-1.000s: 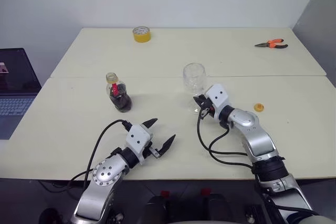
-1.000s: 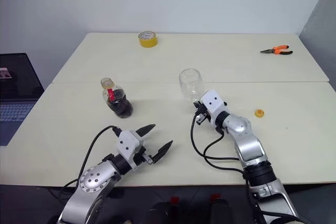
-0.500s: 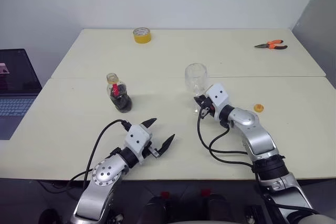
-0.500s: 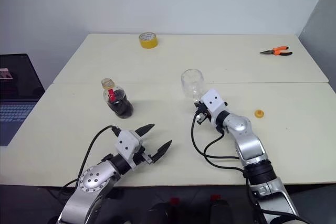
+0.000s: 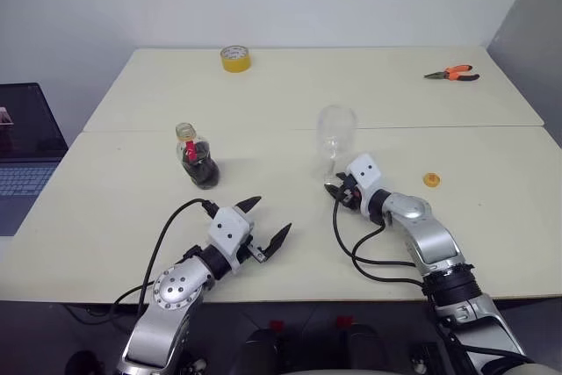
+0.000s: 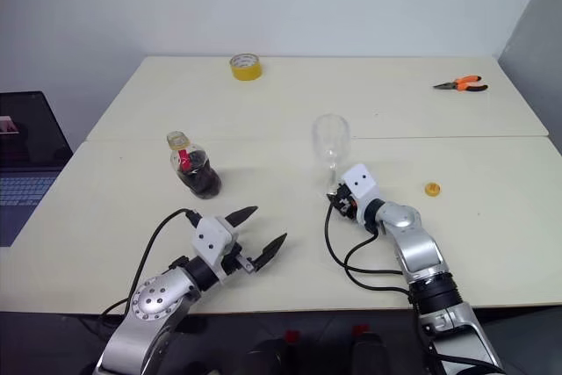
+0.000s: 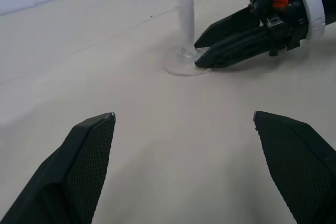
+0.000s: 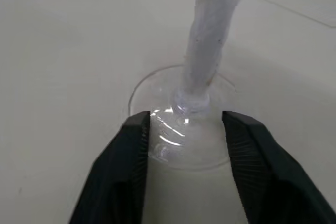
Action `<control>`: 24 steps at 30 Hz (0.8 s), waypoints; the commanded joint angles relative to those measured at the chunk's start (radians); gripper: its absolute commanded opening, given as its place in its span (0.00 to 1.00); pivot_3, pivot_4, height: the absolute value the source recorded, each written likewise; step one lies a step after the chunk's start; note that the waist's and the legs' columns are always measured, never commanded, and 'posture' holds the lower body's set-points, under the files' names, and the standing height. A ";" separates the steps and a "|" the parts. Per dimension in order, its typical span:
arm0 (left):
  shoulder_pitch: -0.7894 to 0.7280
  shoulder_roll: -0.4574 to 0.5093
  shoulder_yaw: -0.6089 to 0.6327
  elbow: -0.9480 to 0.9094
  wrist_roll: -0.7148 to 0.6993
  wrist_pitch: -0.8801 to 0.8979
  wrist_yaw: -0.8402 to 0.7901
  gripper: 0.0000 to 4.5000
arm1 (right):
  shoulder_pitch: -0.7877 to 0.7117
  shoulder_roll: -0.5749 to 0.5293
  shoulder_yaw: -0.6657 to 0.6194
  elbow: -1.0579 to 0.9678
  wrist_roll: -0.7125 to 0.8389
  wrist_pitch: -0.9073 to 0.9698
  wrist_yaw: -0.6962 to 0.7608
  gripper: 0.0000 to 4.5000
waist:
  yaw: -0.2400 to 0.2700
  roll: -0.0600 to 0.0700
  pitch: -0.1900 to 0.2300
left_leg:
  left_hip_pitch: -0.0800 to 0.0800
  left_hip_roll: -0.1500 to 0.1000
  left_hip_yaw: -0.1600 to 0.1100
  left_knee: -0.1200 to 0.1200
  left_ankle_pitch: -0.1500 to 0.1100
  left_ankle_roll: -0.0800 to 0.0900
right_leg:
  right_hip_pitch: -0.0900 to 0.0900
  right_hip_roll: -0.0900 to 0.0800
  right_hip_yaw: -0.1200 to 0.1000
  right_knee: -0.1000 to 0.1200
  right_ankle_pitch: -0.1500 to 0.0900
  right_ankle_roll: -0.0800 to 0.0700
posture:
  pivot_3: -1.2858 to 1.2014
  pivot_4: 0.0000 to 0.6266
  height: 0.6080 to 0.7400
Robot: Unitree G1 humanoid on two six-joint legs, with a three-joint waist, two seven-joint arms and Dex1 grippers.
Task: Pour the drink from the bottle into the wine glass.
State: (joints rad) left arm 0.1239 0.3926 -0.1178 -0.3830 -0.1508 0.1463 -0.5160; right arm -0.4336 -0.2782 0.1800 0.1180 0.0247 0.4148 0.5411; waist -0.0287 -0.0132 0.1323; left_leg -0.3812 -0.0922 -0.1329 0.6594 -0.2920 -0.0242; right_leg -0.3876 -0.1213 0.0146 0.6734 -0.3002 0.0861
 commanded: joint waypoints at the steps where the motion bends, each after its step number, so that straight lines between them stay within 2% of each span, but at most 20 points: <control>1: -0.002 0.005 0.011 -0.020 -0.001 -0.010 -0.003 1.00 | 0.001 -0.007 -0.001 0.004 -0.003 0.017 0.000 0.78 | 0.000 0.000 0.000 | 0.000 0.000 0.000 0.000 0.000 0.000 | 0.000 0.000 0.000 0.000 0.000 0.000 | 0.52 0.24 1.00; 4: -0.001 0.006 0.012 -0.020 -0.001 -0.010 -0.003 1.00 | 0.003 -0.012 -0.004 -0.005 -0.001 0.019 0.003 1.00 | 0.000 0.000 0.000 | 0.000 -0.001 0.000 0.000 0.000 0.000 | 0.000 0.000 0.000 0.000 0.000 0.000 | 0.52 0.24 1.00; 9: 0.006 0.000 0.029 -0.022 -0.006 -0.015 0.010 1.00 | 0.025 -0.042 -0.030 -0.074 0.024 0.042 0.024 1.00 | 0.002 0.000 0.000 | -0.001 -0.001 0.000 0.000 0.000 0.000 | 0.000 0.000 0.000 -0.001 0.000 0.000 | 0.52 0.24 1.00; 15: 0.066 -0.018 0.111 -0.049 -0.064 -0.029 0.027 1.00 | 0.100 -0.161 -0.098 -0.273 0.123 0.114 0.118 1.00 | 0.003 0.000 0.003 | -0.002 -0.001 0.000 0.000 0.000 0.000 | 0.000 -0.001 0.000 -0.002 0.000 0.000 | 0.52 0.24 1.00; 18: 0.125 -0.027 0.180 -0.034 -0.088 -0.056 0.041 1.00 | 0.143 -0.276 -0.159 -0.355 0.176 0.153 0.197 1.00 | 0.004 0.000 0.004 | -0.002 0.000 0.000 0.000 0.000 0.000 | 0.000 -0.001 0.000 -0.002 0.000 0.000 | 0.52 0.24 1.00; 21: 0.132 -0.064 0.247 -0.025 -0.060 -0.130 0.114 1.00 | 0.173 -0.410 -0.233 -0.455 0.299 0.216 0.342 1.00 | 0.007 0.002 0.008 | -0.003 0.000 -0.001 -0.001 0.000 0.000 | 0.001 -0.001 -0.001 -0.006 0.000 0.000 | 0.52 0.24 1.00; 24: 0.123 -0.093 0.277 -0.006 -0.070 -0.148 0.144 1.00 | 0.182 -0.480 -0.287 -0.537 0.431 0.253 0.438 1.00 | 0.016 0.001 0.009 | -0.002 0.000 -0.002 0.001 -0.001 0.002 | 0.005 0.000 -0.003 -0.009 0.000 0.000 | 0.52 0.24 1.00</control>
State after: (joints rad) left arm 0.2519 0.3059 0.1420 -0.3841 -0.2168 0.0297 -0.3845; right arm -0.2446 -0.7450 -0.0669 -0.3378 0.3655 0.6522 0.9204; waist -0.0130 -0.0123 0.1413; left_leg -0.3835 -0.0918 -0.1344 0.6600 -0.2929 -0.0225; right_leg -0.3821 -0.1214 0.0116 0.6635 -0.3002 0.0866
